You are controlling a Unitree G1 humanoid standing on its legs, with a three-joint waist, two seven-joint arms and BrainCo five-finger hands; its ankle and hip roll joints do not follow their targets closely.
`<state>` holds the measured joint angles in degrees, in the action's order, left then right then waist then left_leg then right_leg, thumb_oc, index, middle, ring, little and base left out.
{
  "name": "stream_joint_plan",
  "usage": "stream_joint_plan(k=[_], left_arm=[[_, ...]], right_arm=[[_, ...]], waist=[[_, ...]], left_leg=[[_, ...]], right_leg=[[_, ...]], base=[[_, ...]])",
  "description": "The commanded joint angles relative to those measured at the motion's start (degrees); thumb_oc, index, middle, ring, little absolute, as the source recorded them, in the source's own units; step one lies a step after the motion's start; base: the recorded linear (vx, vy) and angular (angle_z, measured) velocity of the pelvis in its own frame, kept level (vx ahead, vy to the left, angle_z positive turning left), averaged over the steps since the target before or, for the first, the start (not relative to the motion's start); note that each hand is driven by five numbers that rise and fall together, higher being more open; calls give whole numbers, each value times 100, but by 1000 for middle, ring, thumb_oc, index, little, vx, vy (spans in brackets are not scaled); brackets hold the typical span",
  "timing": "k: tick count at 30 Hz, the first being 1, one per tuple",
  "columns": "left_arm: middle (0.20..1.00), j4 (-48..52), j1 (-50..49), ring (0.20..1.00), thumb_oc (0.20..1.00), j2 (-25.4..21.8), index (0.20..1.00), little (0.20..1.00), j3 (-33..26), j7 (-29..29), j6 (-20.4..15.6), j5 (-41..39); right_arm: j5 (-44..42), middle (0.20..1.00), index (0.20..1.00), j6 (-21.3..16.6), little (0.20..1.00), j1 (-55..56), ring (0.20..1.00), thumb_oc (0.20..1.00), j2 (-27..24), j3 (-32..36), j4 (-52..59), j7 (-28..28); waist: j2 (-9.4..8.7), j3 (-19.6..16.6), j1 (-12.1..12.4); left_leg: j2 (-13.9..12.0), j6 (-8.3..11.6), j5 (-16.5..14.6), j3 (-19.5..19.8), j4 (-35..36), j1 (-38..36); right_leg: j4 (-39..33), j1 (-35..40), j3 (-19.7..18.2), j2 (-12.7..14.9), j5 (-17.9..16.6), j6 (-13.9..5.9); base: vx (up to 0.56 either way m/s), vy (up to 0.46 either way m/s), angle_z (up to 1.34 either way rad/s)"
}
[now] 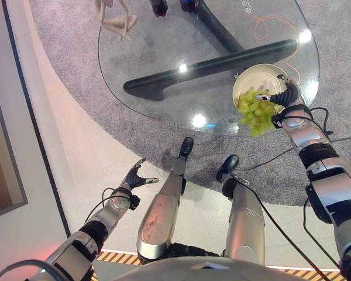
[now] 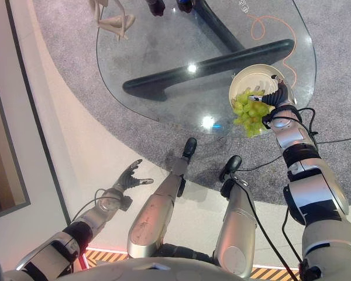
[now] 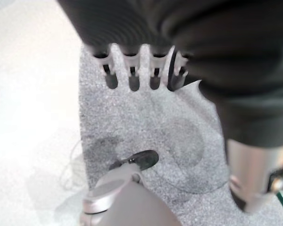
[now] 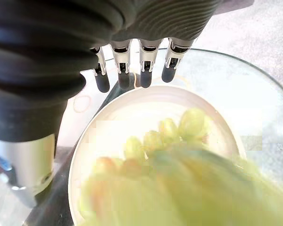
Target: Pick up fruits into the plate
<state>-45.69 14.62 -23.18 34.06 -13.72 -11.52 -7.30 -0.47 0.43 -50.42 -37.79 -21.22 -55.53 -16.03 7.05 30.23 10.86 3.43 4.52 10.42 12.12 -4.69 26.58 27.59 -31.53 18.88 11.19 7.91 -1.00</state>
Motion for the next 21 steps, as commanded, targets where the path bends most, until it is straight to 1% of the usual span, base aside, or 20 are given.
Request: stream_joint_plan(k=[1,13,17,18,19,20,21], left_arm=[[1000,32,-19,1000,1000,33,1000,1000,63,-71,-153,-108],[1000,-77,-17,1000,1000,90,1000,1000,-114,37,-94,-83],[1000,-248,2,1000,1000,165,1000,1000,-244,119,-95,-78],[1000,-304,14,1000,1000,185,1000,1000,-286,135,-115,-100],[1000,-396,-9,1000,1000,220,1000,1000,-354,156,-171,-107],[1000,-397,-2,1000,1000,219,1000,1000,-355,156,-172,-107],[1000,-453,-11,1000,1000,241,1000,1000,-392,177,-189,-125]], right_arm=[[-27,1000,1000,-358,1000,23,1000,1000,-287,-125,322,-164],[-227,1000,1000,-652,1000,415,1000,1000,-160,69,1138,-334],[-372,1000,1000,-812,1000,761,1000,1000,-51,218,1548,-403],[-389,1000,1000,-853,1000,837,1000,1000,-28,269,1637,-400],[-441,1000,1000,-905,1000,1005,1000,1000,19,344,1767,-396],[-440,1000,1000,-904,1000,1001,1000,1000,18,348,1770,-396],[-458,1000,1000,-941,1000,1118,1000,1000,64,377,1842,-404]], waist=[[-103,-43,-40],[-188,-43,-167],[-266,-43,-259],[-291,-43,-294],[-319,-44,-320],[-320,-44,-327],[-344,-58,-345]], left_leg=[[324,-429,-1251,-623,-840,-159],[262,-424,-1285,-688,-709,-604],[220,-415,-1315,-718,-610,-983],[217,-412,-1293,-728,-583,-1042],[196,-402,-1343,-754,-567,-1211],[200,-403,-1312,-747,-550,-1201],[182,-401,-1355,-765,-556,-1292]], right_leg=[[-983,284,-313,-300,-677,-383],[-1064,684,-393,-353,-638,-379],[-1185,1068,-434,-371,-625,-373],[-1241,1139,-444,-373,-657,-371],[-1273,1312,-473,-375,-620,-369],[-1302,1311,-465,-372,-653,-369],[-1301,1398,-485,-379,-621,-365]], base=[[0,0,0],[-1,0,0],[3,-1,-4],[0,0,0],[0,0,0],[0,0,0],[0,0,0]])
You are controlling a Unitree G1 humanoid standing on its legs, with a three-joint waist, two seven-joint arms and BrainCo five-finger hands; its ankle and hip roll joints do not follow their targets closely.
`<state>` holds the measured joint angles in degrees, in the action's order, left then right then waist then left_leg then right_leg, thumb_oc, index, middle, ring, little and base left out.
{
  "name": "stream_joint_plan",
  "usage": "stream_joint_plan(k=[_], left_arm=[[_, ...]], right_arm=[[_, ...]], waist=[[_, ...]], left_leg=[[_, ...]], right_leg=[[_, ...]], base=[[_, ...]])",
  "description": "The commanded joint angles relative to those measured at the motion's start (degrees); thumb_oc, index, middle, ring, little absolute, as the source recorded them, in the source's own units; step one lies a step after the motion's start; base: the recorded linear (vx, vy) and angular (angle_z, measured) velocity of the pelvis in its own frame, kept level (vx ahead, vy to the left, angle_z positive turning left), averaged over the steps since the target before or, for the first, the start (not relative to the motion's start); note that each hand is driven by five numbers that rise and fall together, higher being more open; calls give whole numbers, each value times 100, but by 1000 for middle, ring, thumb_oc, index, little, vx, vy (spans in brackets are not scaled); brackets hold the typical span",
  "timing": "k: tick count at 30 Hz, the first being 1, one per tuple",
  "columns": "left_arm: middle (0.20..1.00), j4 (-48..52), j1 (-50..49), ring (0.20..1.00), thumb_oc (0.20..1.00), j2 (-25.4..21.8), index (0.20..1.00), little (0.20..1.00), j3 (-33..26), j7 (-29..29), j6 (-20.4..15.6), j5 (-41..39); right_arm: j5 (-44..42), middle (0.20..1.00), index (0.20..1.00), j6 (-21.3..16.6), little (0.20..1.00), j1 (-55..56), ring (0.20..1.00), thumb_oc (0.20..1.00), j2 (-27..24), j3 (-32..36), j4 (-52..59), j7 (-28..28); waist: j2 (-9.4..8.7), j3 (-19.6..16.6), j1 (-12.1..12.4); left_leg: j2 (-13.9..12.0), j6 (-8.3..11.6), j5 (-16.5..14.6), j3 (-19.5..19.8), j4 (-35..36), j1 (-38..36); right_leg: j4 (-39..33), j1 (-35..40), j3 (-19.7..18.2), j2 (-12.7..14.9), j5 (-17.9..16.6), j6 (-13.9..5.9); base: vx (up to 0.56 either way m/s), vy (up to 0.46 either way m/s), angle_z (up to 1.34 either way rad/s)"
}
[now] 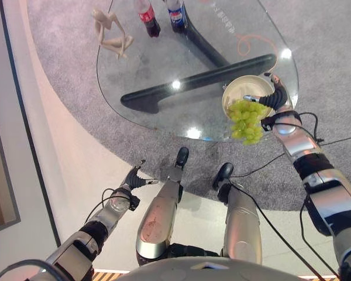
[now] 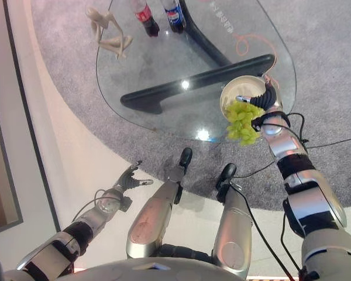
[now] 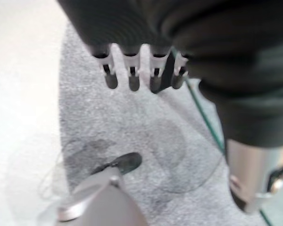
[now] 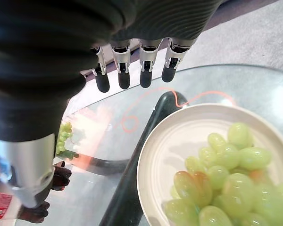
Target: Pick up fruits into the plate
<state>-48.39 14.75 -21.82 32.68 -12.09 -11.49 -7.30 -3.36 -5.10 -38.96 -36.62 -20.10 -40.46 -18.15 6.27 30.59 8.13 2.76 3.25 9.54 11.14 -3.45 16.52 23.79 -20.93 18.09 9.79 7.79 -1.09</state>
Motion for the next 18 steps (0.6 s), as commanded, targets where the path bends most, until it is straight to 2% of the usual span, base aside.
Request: stream_joint_plan(k=[1,6,10,11,15,17,18], left_arm=[[1000,-237,-56,1000,1000,135,1000,1000,-300,38,-196,-130],[1000,-508,-237,1000,1000,218,1000,1000,-495,270,-240,-204],[1000,-679,-411,1000,1000,282,1000,1000,-594,402,-144,-251],[1000,-871,-566,1000,1000,356,1000,1000,-699,574,-137,-357],[1000,-1121,-850,1000,1000,487,1000,1000,-958,952,-109,-634],[1000,-1246,-998,1000,1000,531,1000,1000,-1059,1025,-83,-512],[1000,-1381,-1100,1000,1000,573,1000,1000,-1145,1113,14,-523]], right_arm=[[-228,1000,1000,-427,1000,158,1000,1000,-10,322,440,-201],[-430,1000,1000,-660,1000,1023,1000,1000,277,553,647,-298],[-565,1000,1000,-780,1000,1586,1000,1000,397,742,704,-230],[-631,1000,1000,-861,1000,2028,1000,1000,506,858,706,-136],[-872,1000,1000,-918,1000,2687,1000,1000,794,1013,570,161],[-1030,1000,1000,-975,1000,2962,1000,1000,991,1063,395,388],[-1198,1000,1000,-1018,1000,3209,1000,1000,1221,1127,86,687]], waist=[[-297,-164,-100],[-423,-568,-237],[-486,-810,-312],[-525,-1015,-375],[-580,-1344,-496],[-601,-1499,-547],[-617,-1679,-592]], left_leg=[[226,-266,-1284,-686,-657,-374],[132,-242,-1301,-754,-433,-799],[111,-247,-1324,-789,-290,-1051],[95,-248,-1338,-836,-149,-1262],[56,-258,-1358,-915,28,-1578],[39,-269,-1366,-955,101,-1718],[30,-282,-1390,-998,179,-1877]], right_leg=[[-978,445,-415,-234,-609,-351],[-1262,934,-488,-246,-619,-336],[-1419,1210,-546,-265,-617,-352],[-1551,1426,-606,-293,-609,-364],[-1693,1733,-715,-325,-595,-375],[-1751,1866,-762,-344,-589,-375],[-1808,1999,-817,-373,-577,-374]], base=[[72,-21,-5],[73,-19,-6],[86,-20,-6],[137,-19,-2],[119,-17,-6],[137,-22,-11],[137,-19,-14]])
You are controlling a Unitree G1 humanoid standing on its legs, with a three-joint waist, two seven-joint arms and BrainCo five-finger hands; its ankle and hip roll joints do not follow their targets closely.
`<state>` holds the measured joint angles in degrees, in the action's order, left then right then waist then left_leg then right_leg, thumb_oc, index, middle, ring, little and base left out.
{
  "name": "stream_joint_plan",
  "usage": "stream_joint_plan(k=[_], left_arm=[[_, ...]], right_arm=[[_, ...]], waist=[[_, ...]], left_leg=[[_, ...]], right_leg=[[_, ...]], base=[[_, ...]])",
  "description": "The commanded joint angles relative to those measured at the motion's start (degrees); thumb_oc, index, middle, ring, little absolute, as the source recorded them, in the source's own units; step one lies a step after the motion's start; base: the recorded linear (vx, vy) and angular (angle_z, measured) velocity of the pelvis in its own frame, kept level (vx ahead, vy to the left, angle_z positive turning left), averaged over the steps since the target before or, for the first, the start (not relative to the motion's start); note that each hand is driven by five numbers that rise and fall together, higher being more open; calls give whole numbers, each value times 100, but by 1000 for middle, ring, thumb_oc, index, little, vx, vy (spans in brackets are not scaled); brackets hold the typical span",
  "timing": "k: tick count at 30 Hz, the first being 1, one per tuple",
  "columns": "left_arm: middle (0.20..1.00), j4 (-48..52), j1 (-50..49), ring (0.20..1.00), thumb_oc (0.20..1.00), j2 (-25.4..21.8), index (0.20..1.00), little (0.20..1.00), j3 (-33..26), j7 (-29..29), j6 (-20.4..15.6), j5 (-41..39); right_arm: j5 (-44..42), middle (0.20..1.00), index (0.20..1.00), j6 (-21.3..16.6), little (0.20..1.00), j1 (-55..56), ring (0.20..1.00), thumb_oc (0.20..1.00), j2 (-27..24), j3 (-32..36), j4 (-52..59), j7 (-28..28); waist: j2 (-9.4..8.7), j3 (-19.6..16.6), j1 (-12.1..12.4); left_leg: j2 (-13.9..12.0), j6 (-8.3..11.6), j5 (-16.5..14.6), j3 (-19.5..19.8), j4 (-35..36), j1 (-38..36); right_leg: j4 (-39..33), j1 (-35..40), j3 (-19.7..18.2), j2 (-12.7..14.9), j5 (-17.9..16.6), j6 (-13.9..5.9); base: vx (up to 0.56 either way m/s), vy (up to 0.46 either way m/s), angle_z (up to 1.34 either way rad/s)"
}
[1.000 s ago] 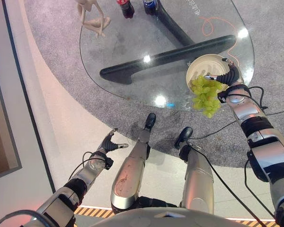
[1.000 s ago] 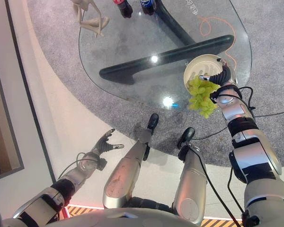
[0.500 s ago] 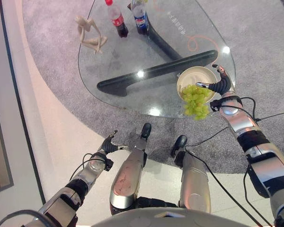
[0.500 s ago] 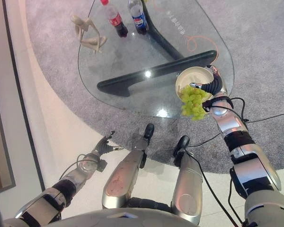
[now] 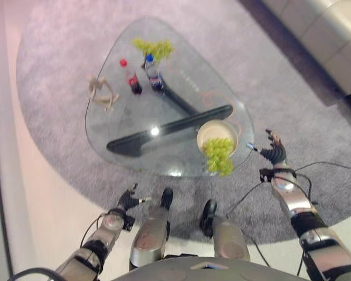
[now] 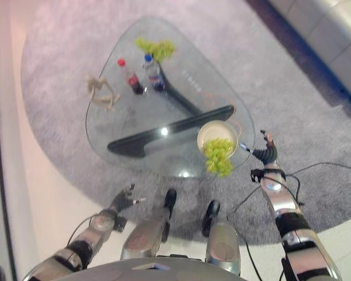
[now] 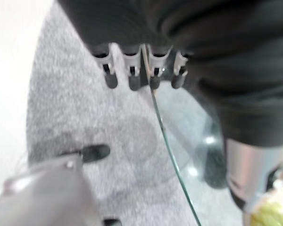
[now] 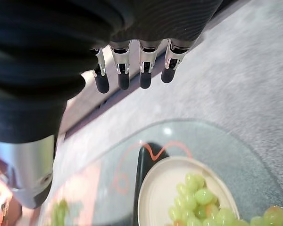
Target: Pick up fruits into the plate
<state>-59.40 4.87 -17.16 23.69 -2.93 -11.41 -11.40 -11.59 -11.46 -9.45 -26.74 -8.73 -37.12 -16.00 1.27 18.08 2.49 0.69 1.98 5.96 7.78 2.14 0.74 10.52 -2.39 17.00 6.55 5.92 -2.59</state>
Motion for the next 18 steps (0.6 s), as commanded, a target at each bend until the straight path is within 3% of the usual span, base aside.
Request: stream_joint_plan(k=[1,3,6,9,18], left_arm=[[1000,-352,-167,1000,1000,140,1000,1000,-319,285,34,-182],[1000,-441,-230,1000,1000,176,1000,1000,-431,419,67,-243],[1000,-764,-369,1000,1000,290,1000,1000,-761,698,173,-166],[1000,-962,-403,1000,1000,376,1000,1000,-917,822,321,-34],[1000,-1202,-514,1000,1000,543,1000,1000,-1122,962,901,36]], right_arm=[[-506,1000,1000,-437,1000,382,1000,1000,380,26,-458,692],[-779,1000,1000,-426,1000,527,1000,1000,544,78,-777,977],[-1573,1000,1000,-259,1000,877,1000,1000,994,438,-2046,2159],[-1845,1000,1000,-56,1000,1010,1000,1000,1200,627,-2864,2858],[-1368,1000,1000,661,1000,1291,1000,1000,1334,720,-3828,2988]], waist=[[-120,-512,-48],[-123,-613,-75],[-109,-835,-156],[-75,-922,-204],[13,-1119,-369]], left_leg=[[234,-166,-1042,-687,-339,-373],[236,-173,-1061,-728,-283,-479],[226,-206,-1109,-853,-112,-768],[226,-232,-1133,-921,4,-953],[213,-276,-1193,-1080,194,-1257]], right_leg=[[-520,217,-739,-62,-388,-219],[-567,310,-775,-81,-376,-216],[-705,571,-871,-148,-352,-200],[-779,727,-923,-196,-329,-175],[-977,962,-1149,-291,-344,-154]], base=[[158,-16,-18],[79,-7,-16],[73,-9,-7],[33,2,-12],[4,2,-20]])
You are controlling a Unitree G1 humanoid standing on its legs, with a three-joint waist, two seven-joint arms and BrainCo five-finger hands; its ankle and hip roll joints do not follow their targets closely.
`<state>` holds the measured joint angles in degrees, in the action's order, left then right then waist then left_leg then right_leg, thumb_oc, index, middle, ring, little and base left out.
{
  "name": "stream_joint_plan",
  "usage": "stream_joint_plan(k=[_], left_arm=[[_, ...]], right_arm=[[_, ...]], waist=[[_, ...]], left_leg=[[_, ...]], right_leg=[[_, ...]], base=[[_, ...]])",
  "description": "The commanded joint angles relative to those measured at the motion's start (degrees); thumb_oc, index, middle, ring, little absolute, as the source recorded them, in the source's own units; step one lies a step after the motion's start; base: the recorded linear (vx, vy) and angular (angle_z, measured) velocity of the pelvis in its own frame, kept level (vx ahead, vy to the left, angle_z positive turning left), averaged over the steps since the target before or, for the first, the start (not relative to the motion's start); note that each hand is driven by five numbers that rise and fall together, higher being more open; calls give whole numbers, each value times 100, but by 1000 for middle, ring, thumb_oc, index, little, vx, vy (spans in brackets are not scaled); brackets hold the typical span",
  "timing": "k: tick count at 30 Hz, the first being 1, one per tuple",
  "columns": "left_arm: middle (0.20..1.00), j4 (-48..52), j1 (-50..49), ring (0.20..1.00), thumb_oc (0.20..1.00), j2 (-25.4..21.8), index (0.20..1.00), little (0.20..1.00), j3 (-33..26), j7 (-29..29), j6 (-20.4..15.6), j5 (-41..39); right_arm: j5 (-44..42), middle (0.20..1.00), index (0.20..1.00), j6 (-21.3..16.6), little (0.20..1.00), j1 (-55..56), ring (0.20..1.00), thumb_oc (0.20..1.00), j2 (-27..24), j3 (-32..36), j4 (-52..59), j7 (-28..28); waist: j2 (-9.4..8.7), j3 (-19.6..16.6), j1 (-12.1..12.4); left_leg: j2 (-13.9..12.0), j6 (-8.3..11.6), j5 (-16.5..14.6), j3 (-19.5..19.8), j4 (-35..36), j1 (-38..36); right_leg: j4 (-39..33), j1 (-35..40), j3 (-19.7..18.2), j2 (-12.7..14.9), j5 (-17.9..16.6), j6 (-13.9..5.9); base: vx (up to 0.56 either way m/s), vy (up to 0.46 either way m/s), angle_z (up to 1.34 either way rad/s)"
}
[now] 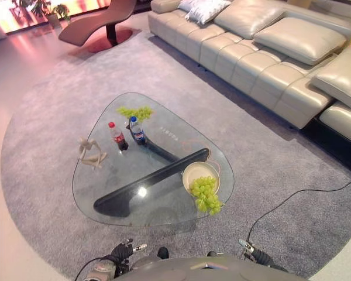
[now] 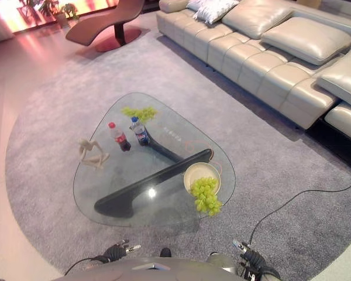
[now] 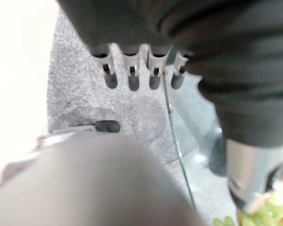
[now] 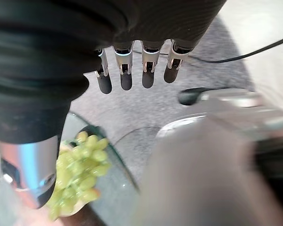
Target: Pick up fruits into the plate
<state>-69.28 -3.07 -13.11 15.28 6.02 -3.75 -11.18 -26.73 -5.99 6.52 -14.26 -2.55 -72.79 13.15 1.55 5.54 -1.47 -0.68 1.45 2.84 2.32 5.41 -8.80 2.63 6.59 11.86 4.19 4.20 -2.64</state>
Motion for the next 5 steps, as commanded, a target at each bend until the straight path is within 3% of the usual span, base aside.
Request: stream_joint_plan(k=[1,5], left_arm=[[1000,-208,282,1000,1000,147,1000,1000,-277,58,171,-24],[1000,-177,285,1000,1000,136,1000,1000,-278,-115,364,-7]], right_arm=[[141,1000,1000,100,1000,-310,1000,1000,87,87,-269,81],[209,1000,1000,59,1000,-348,1000,1000,102,12,-179,30]], waist=[[-11,124,26],[-1,91,18]], left_leg=[[352,-229,-886,-530,-124,-310],[347,-236,-896,-520,-98,-332]], right_leg=[[-206,71,-653,-63,-178,-147],[-265,97,-701,-82,-193,-151]], base=[[-21,-8,-22],[-25,-13,-12]])
